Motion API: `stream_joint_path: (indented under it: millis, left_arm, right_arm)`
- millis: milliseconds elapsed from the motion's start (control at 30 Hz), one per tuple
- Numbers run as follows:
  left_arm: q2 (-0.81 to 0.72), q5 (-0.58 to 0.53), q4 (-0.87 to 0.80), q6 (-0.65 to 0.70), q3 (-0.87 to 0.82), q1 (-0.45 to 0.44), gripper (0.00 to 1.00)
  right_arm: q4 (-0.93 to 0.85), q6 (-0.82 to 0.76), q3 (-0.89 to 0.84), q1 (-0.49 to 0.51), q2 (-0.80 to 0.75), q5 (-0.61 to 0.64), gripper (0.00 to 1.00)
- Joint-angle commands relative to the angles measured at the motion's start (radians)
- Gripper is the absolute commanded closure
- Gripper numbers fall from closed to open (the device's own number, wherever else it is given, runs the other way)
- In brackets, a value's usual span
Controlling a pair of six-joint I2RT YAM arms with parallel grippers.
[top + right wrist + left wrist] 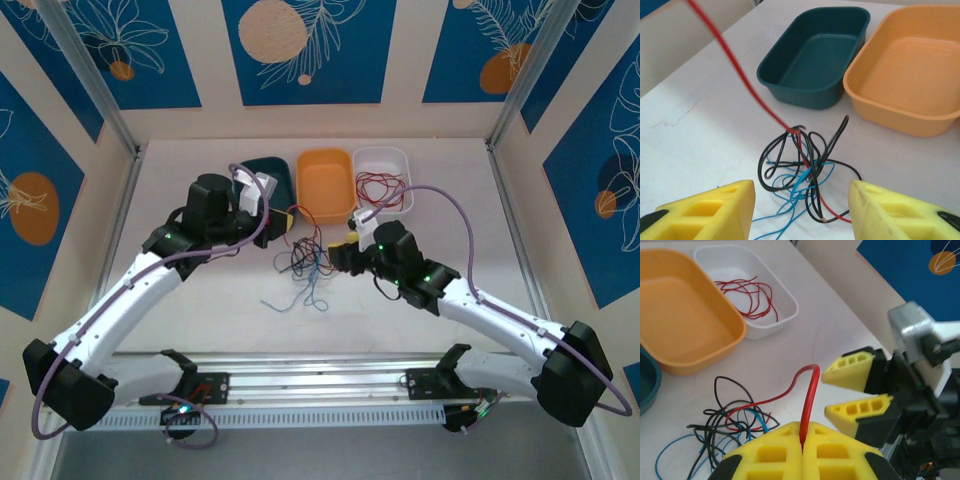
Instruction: Untangle the cables
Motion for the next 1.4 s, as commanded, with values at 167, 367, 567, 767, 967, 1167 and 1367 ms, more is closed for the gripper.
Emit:
stream_joint_path:
  millis: [167, 367, 567, 767, 967, 1167, 1367]
  left_arm:
    - [-0.002, 0.039, 0.001, 0.019, 0.044, -0.004, 1.0]
    - [-0.032, 0.032, -0.003, 0.01, 0.022, -0.004, 1.0]
    - [-0.059, 0.028, -0.015, 0.01, 0.013, -0.004, 1.0]
    - [-0.078, 0.019, -0.021, 0.01, -0.003, -0.005, 1.0]
    - [-0.1, -0.036, -0.044, 0.023, -0.031, 0.0, 1.0]
    - [-0.094, -0.052, -0.015, 0.014, -0.057, 0.011, 1.0]
    - [-0.066, -0.028, 0.02, 0.009, -0.057, 0.014, 1.0]
  right_arm:
    - [0.109, -0.041, 0.04, 0.029, 0.116, 0.013, 0.45]
    - [0.185, -0.043, 0.094, 0.023, 0.245, 0.041, 0.45]
    - [0.268, -0.031, 0.118, 0.015, 0.333, 0.054, 0.45]
    - [0.322, -0.01, 0.126, 0.015, 0.349, 0.042, 0.64]
    - [0.289, 0.001, 0.112, 0.012, 0.26, 0.019, 0.84]
    - [0.209, 0.022, 0.092, 0.011, 0.136, -0.029, 0.91]
    - [0.102, 0.028, 0.132, 0.005, 0.063, -0.073, 0.88]
